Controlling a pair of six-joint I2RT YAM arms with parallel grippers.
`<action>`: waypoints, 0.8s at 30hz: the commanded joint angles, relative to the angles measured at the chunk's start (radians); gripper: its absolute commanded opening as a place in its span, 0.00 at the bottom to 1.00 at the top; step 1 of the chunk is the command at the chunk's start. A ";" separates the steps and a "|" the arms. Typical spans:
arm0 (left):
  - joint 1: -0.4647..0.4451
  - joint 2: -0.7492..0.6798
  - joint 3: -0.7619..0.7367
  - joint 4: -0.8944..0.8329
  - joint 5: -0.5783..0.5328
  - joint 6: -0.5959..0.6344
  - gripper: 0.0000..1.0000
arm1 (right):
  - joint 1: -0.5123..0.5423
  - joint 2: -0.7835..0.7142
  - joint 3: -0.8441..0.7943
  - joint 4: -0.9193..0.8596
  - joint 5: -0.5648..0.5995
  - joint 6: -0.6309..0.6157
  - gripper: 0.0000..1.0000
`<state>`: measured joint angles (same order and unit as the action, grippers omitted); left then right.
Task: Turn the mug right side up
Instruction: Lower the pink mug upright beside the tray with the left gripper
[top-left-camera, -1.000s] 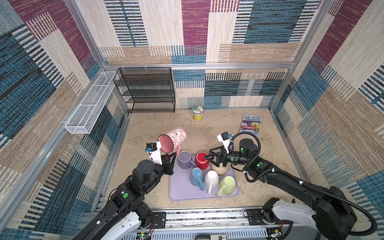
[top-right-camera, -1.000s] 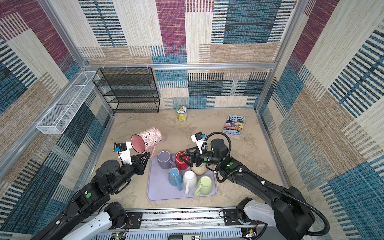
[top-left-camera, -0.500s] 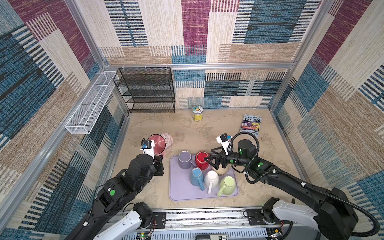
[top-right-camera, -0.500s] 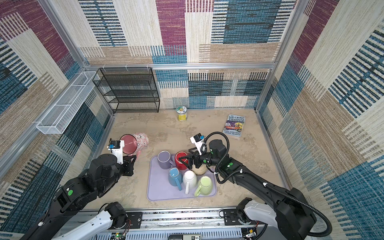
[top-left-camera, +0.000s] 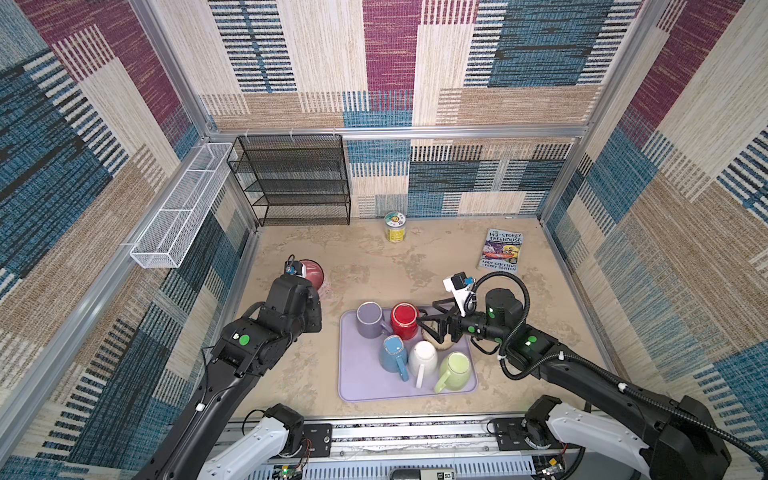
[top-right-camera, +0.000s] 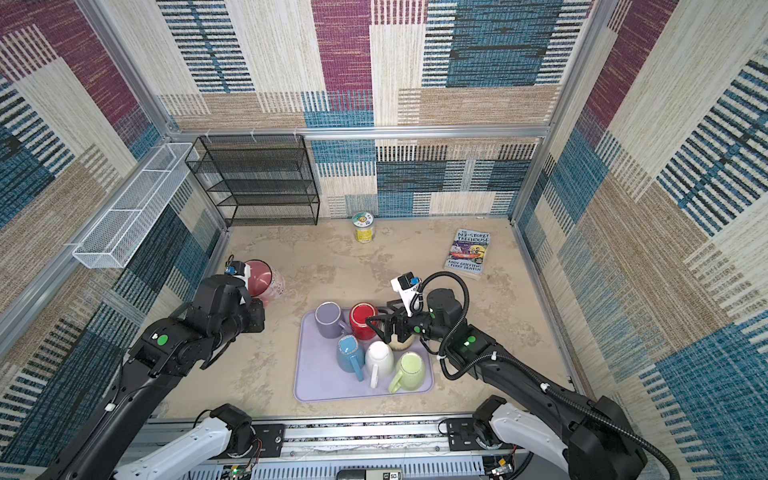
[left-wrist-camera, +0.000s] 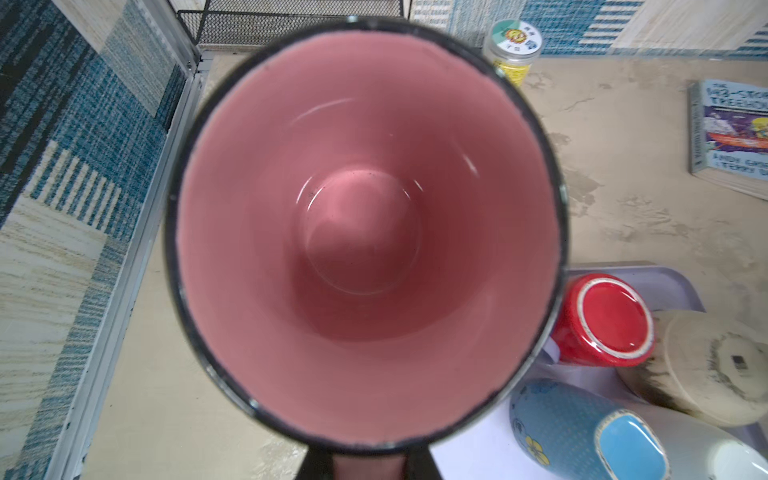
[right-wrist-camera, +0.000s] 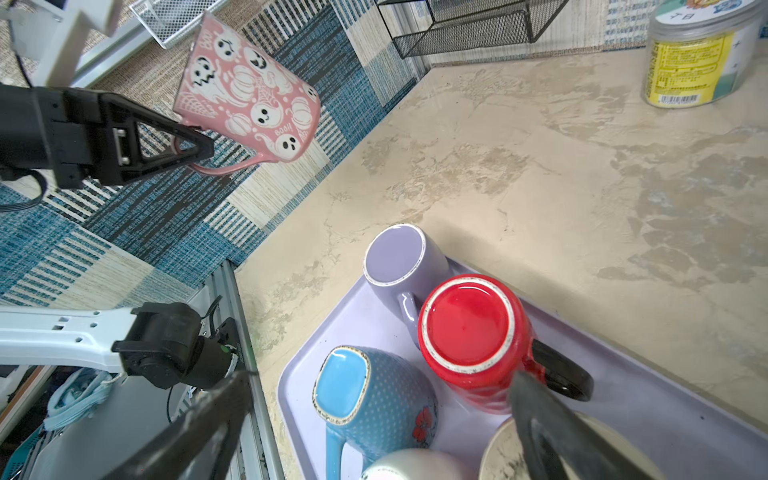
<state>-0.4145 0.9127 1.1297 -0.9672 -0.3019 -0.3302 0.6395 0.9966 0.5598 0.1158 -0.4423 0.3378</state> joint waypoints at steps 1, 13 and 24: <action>0.060 0.045 0.024 0.073 0.041 0.070 0.00 | 0.002 -0.021 -0.011 0.055 -0.003 0.023 1.00; 0.262 0.255 0.027 0.228 0.132 0.126 0.00 | 0.002 0.004 -0.011 0.059 -0.023 0.020 1.00; 0.360 0.412 0.049 0.331 0.182 0.160 0.00 | 0.002 0.015 -0.012 0.057 -0.011 0.009 1.00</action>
<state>-0.0715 1.3083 1.1652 -0.7597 -0.1303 -0.2188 0.6403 1.0080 0.5430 0.1390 -0.4530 0.3569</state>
